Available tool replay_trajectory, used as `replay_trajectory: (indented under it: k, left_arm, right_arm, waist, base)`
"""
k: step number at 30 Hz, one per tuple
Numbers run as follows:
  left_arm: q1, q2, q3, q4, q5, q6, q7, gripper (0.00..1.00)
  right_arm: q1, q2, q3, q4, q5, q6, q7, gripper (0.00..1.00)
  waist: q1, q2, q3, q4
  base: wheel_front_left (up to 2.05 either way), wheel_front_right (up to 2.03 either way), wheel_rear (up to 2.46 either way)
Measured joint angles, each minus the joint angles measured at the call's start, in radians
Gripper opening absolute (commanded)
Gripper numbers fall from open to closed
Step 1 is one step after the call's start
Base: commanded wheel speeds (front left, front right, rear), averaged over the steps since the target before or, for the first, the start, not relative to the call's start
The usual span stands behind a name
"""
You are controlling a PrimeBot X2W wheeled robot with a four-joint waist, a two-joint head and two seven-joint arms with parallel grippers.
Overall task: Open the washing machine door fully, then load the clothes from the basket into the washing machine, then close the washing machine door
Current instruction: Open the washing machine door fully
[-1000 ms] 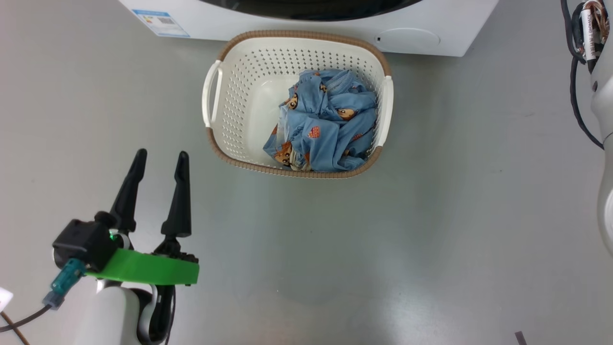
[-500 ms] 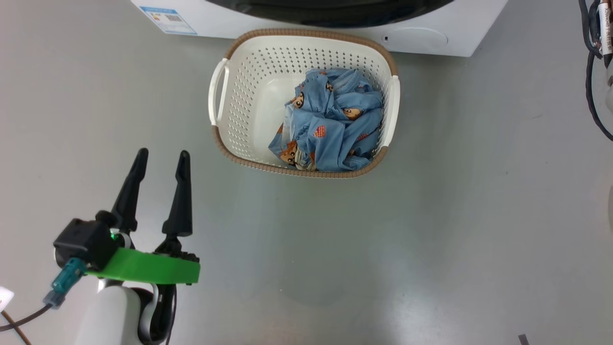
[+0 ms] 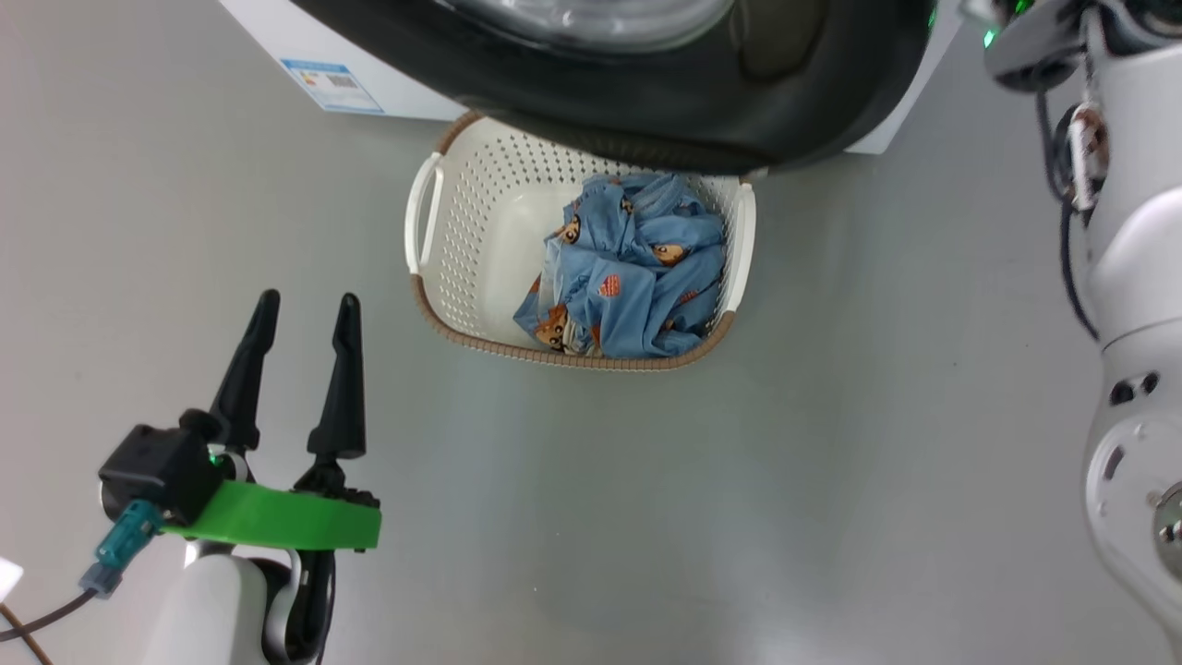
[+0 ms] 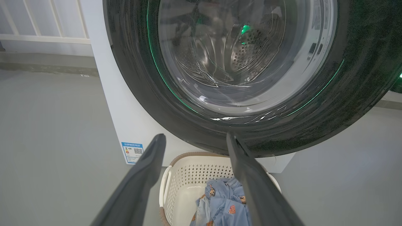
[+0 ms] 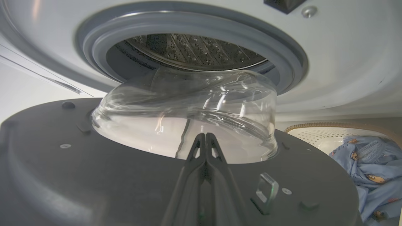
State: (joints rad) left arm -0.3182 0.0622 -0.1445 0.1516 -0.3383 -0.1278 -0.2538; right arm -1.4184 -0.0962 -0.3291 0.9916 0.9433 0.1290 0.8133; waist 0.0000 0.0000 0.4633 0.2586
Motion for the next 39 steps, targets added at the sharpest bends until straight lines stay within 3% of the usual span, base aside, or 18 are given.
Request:
replay_trajectory:
  k: [11, 17, 24, 39]
  left_arm:
    - [0.043, 0.004, 0.001, 0.002, 0.010, 0.000, 0.000, 1.00]
    - [0.077, 0.012, 0.003, 0.004, 0.012, 0.000, 0.000, 1.00]
    - [0.114, 0.019, 0.010, 0.004, 0.031, 0.000, 0.000, 1.00]
    - [0.155, 0.019, 0.023, 0.007, 0.046, 0.000, 0.000, 1.00]
  right_arm:
    - [0.208, 0.011, 0.161, -0.170, 0.188, 0.000, 0.220, 0.00]
    - [0.331, 0.017, 0.283, -0.239, 0.274, 0.000, 0.267, 0.00]
    - [0.441, 0.016, 0.444, -0.330, 0.404, 0.000, 0.259, 0.00]
    - [0.537, 0.012, 0.794, -0.370, 0.691, 0.000, 0.086, 0.00]
  waist:
    - [0.0000, 0.0000, -0.081, -0.011]
    - [0.0000, 0.0000, -0.128, -0.017]
    - [-0.0001, 0.0000, -0.172, -0.025]
    - [0.0000, 0.0000, -0.241, -0.022]
  base:
    - [0.00, 0.00, 0.00]
    - [0.00, 0.00, 0.00]
    - [0.00, 0.00, 0.00]
    - [0.00, 0.00, 0.00]
